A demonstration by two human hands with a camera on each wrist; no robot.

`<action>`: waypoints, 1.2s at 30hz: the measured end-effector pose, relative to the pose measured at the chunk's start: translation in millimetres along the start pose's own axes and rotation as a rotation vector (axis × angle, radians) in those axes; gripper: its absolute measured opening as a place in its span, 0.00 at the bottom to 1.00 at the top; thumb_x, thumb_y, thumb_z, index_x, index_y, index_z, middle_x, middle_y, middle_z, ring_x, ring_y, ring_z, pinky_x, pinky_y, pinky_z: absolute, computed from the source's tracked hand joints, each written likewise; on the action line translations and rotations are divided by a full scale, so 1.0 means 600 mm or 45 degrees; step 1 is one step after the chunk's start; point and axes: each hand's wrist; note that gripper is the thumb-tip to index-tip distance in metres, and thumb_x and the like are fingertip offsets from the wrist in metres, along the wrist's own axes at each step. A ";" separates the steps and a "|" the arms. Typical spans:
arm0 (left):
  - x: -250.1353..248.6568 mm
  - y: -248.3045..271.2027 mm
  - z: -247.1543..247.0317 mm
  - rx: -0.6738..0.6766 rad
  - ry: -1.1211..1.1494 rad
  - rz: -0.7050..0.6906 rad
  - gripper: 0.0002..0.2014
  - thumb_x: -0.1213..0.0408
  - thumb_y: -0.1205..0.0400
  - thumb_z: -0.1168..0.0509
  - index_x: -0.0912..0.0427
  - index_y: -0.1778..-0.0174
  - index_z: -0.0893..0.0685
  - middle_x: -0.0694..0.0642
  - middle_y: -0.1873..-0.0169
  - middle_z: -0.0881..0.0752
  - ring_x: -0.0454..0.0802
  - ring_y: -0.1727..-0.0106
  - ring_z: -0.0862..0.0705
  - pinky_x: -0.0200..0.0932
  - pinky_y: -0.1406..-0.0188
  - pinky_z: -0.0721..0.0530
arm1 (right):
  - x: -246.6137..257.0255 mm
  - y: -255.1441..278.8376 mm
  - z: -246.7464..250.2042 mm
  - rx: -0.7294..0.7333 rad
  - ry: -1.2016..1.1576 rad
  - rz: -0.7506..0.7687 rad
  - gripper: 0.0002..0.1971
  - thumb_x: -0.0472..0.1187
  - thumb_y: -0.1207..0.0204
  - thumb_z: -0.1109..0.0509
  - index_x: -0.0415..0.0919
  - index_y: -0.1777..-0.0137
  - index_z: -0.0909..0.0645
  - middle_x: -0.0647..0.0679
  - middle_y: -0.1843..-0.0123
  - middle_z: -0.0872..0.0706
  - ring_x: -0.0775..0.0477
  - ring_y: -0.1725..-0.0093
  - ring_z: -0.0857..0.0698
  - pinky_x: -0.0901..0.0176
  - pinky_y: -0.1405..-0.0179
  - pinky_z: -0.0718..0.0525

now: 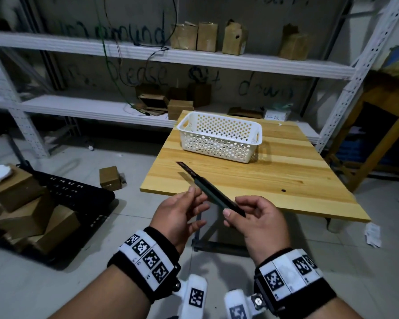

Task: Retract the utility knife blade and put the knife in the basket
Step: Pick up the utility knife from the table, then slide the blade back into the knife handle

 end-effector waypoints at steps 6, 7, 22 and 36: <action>-0.002 0.003 0.011 0.059 0.027 -0.061 0.09 0.56 0.12 0.30 0.58 0.46 0.09 0.71 0.41 0.06 0.57 0.44 0.12 0.46 0.58 0.20 | 0.001 0.021 -0.005 0.250 -0.102 -0.109 0.23 0.17 0.35 0.23 0.33 0.42 0.17 0.39 0.48 0.09 0.46 0.56 0.06 0.56 0.64 0.08; -0.004 0.004 0.014 0.071 0.011 -0.065 0.07 0.56 0.13 0.29 0.55 0.51 0.09 0.70 0.46 0.07 0.56 0.46 0.13 0.45 0.59 0.21 | 0.000 0.023 -0.007 0.290 -0.103 -0.137 0.23 0.17 0.35 0.23 0.33 0.41 0.17 0.39 0.48 0.09 0.47 0.57 0.06 0.57 0.66 0.09; -0.004 0.019 0.015 0.314 -0.233 -0.140 0.19 0.52 0.11 0.35 0.64 0.40 0.06 0.68 0.38 0.06 0.53 0.38 0.08 0.52 0.37 0.19 | 0.003 0.027 -0.025 0.469 -0.078 -0.427 0.34 0.68 0.21 0.42 0.34 0.43 0.16 0.35 0.68 0.17 0.41 0.78 0.21 0.61 0.84 0.33; 0.001 0.012 0.015 0.361 -0.192 -0.239 0.17 0.49 0.17 0.31 0.53 0.39 0.04 0.62 0.41 0.05 0.56 0.42 0.13 0.66 0.29 0.26 | 0.008 0.034 -0.029 0.482 -0.014 -0.444 0.35 0.67 0.22 0.39 0.30 0.46 0.17 0.35 0.71 0.18 0.40 0.76 0.20 0.55 0.77 0.25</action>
Point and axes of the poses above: each hand's wrist, its own y-axis away from the middle knuckle, its own z-axis out of the back of the hand, x = y × z
